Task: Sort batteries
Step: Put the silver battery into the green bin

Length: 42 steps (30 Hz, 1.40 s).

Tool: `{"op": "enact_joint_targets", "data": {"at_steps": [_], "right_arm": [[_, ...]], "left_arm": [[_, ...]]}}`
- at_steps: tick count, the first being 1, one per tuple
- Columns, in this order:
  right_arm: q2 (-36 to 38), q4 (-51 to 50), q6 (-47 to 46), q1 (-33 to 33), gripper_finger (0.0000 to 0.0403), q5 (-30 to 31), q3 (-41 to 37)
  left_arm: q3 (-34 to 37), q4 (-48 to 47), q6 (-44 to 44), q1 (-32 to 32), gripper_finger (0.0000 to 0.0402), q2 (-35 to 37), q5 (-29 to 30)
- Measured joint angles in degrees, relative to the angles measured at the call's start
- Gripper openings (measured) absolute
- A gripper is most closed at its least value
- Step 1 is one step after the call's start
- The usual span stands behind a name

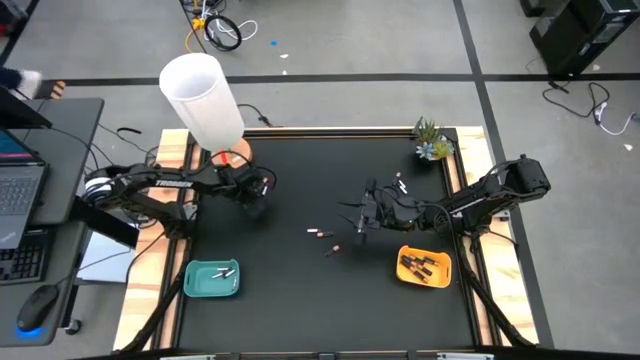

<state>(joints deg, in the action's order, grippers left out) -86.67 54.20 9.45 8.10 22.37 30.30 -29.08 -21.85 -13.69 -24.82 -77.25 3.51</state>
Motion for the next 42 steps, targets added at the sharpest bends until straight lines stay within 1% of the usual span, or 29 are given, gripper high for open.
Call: {"op": "enact_joint_targets", "data": {"at_steps": [1, 5, 11, 12, 15, 18, 21, 22, 24, 27, 34, 38, 42], "right_arm": [[0.0, -0.1, 0.0, 0.0, 0.0101, 0.0, 0.0], [0.0, -0.3, 0.0, 0.0, 0.0101, 0.0, 0.0], [0.0, -0.4, 0.0, 0.0, 0.0099, 0.0, 0.0], [0.0, -0.5, -0.1, 0.0, 0.0099, 0.0, 0.0], [0.0, -2.0, -0.2, 0.0, 0.0100, 0.0, 0.0], [-1.2, -2.4, 0.5, -0.2, 0.0107, -1.9, 0.0], [-3.8, -2.3, -0.2, -0.9, 0.0116, -7.1, 1.9], [-4.7, -2.2, -0.4, -1.1, 0.0119, -8.0, 2.8], [-7.0, -1.9, -0.6, -1.2, 0.0124, -8.6, 5.3], [-10.8, -2.2, -0.2, -1.2, 0.0131, -9.5, 8.4], [-18.7, -3.1, -1.9, -2.7, 0.0150, -18.7, 15.9], [-21.1, -6.6, -2.1, -3.6, 0.0158, -19.1, 18.8], [-20.6, -8.6, -3.5, -4.2, 0.0164, -19.1, 19.0]], "left_arm": [[0.0, -0.1, 0.0, 0.0, 0.0034, 0.0, -0.1], [-0.8, -2.8, -0.2, 0.1, 0.0032, 0.9, -0.9], [-5.9, -16.3, -0.1, 2.2, 0.0032, 2.1, -1.9], [-7.1, -16.9, 0.2, 2.8, 0.0032, 2.6, -2.6], [-9.9, -17.3, 1.6, 5.3, 0.0032, 4.9, -7.1], [-11.6, -14.5, 1.7, 8.9, 0.0032, 6.2, -9.7], [-12.4, -8.5, 2.0, 12.5, 0.0032, 6.7, -9.8], [-12.4, -6.3, 2.3, 13.8, 0.0032, 6.5, -9.8], [-12.4, -1.8, 2.3, 15.9, 0.0032, 5.9, -9.8], [-12.4, 1.9, 0.3, 18.1, 0.0032, 5.2, -9.7], [-12.5, 4.8, -1.4, 22.2, 0.0033, 4.9, -8.7], [-12.5, 6.2, -2.5, 23.4, 0.0033, 4.9, -8.2], [-12.5, 5.7, -3.9, 24.4, 0.0034, 4.9, -7.8]]}}
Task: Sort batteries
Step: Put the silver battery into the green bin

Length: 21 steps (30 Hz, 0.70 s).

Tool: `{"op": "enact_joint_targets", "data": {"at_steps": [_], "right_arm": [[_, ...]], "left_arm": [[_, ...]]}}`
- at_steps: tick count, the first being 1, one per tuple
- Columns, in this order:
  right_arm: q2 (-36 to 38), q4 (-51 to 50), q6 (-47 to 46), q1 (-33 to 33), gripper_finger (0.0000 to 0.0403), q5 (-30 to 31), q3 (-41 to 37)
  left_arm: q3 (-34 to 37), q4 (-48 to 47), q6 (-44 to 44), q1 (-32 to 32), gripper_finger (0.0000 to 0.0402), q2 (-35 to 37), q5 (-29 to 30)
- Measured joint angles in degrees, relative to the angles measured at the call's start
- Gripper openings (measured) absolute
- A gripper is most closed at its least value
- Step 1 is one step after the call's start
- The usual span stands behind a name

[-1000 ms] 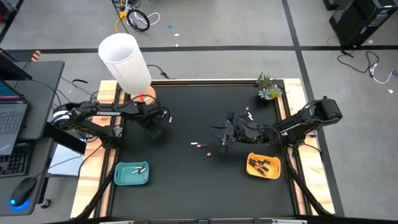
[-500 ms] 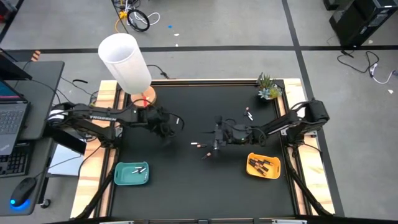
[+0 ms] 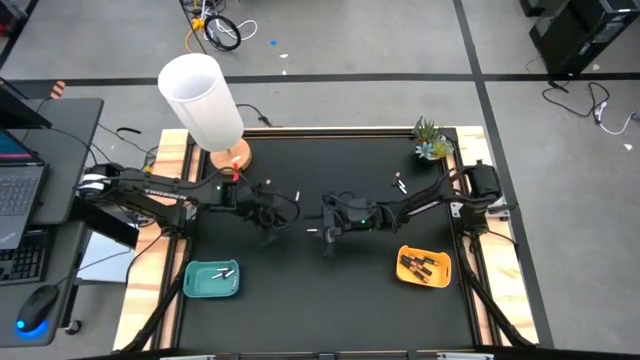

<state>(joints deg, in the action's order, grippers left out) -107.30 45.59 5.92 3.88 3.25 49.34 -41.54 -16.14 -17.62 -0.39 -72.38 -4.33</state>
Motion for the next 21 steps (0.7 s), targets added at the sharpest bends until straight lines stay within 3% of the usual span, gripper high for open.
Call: {"op": "enact_joint_targets", "data": {"at_steps": [10, 21], "right_arm": [[0.2, -1.5, -0.2, 0.0, 0.0163, -3.3, -0.1], [0.2, 3.1, -1.1, 0.0, 0.0158, -0.5, 0.2]], "left_arm": [[-7.2, -6.5, 3.8, 0.3, 0.0034, -0.1, 0.8], [-9.4, -6.4, 5.2, 1.8, 0.0034, -1.3, 1.7]]}}
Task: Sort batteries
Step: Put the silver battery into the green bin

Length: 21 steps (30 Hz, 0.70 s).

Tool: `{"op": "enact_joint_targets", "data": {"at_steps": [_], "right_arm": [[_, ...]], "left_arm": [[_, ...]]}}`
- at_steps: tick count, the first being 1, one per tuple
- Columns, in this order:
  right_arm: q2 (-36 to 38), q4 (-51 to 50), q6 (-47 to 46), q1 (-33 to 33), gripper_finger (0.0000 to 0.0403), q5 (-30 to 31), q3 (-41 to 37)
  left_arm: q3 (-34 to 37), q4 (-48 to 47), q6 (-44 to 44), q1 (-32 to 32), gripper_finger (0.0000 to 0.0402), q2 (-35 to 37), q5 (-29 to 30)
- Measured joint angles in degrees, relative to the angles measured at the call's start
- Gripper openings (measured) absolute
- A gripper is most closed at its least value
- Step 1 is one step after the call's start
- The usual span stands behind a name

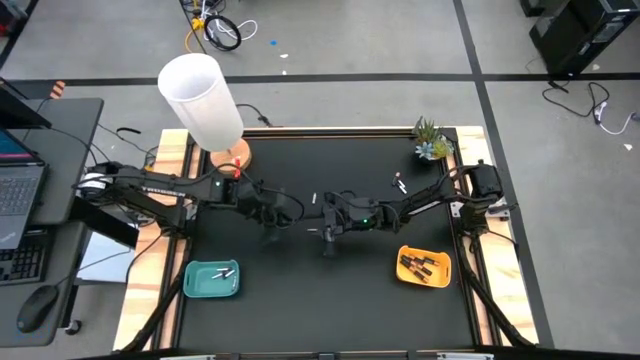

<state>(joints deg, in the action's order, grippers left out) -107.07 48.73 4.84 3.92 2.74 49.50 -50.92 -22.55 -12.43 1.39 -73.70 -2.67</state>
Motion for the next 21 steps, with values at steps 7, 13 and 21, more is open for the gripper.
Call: {"op": "enact_joint_targets", "data": {"at_steps": [7, 13, 21], "right_arm": [[-0.6, 2.2, -0.4, 0.0, 0.0157, -0.8, 0.1], [-0.7, 1.3, -0.3, 0.0, 0.0139, -1.8, 0.3], [-0.7, 1.2, -0.2, -0.1, 0.0072, -2.4, 0.3]], "left_arm": [[0.0, 2.5, 0.3, 1.8, 0.0034, -2.5, 0.0], [0.0, 3.9, 2.0, 2.3, 0.0035, -3.4, 0.9], [-2.7, 2.9, 4.3, 2.1, 0.0035, -3.3, 1.8]]}}
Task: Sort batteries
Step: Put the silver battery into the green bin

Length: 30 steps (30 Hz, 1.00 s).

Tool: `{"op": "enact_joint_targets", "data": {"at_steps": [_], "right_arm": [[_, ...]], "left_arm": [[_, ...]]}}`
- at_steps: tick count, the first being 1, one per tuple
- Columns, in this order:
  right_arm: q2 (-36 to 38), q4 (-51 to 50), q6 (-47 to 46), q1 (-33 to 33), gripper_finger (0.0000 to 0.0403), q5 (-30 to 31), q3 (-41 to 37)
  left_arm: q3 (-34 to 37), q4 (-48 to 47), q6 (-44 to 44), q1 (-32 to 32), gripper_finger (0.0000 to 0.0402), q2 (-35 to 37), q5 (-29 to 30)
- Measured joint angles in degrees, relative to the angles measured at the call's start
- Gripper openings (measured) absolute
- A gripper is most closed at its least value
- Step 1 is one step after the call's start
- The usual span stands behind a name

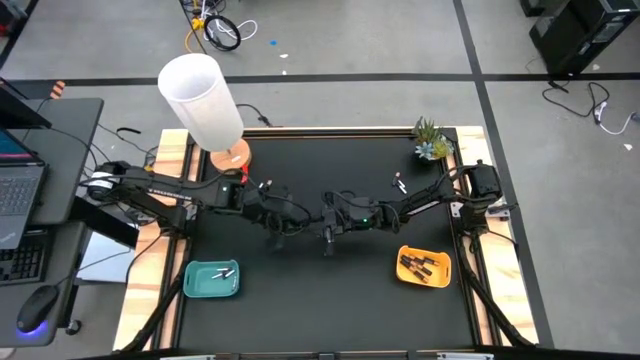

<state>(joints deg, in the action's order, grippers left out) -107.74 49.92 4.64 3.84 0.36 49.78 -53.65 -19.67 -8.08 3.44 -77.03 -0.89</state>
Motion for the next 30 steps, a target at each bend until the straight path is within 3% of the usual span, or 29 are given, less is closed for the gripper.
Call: {"op": "enact_joint_targets", "data": {"at_steps": [6, 12, 21, 25, 30], "right_arm": [[0.0, 0.5, 0.0, 0.0, 0.0018, 0.0, -0.1], [0.0, 0.4, 0.2, 0.0, 0.0018, 0.0, -0.1], [0.0, -0.4, 0.5, -0.3, 0.0018, -0.1, 0.1], [0.0, -1.8, 0.8, -0.5, 0.0018, -0.1, 0.1], [0.0, -5.1, 0.9, -1.2, 0.0018, 2.1, 0.0]], "left_arm": [[-0.2, -1.0, 0.1, 0.0, 0.0035, -0.5, 0.0], [-0.3, -1.5, -1.1, 0.0, 0.0044, -0.7, 0.6], [-1.2, -10.9, -7.4, -0.4, 0.0154, -0.8, 1.7], [-6.5, -21.4, -7.4, -0.3, 0.0180, -0.8, 8.9], [-11.7, -28.5, -5.1, 2.0, 0.0176, 0.8, 18.7]]}}
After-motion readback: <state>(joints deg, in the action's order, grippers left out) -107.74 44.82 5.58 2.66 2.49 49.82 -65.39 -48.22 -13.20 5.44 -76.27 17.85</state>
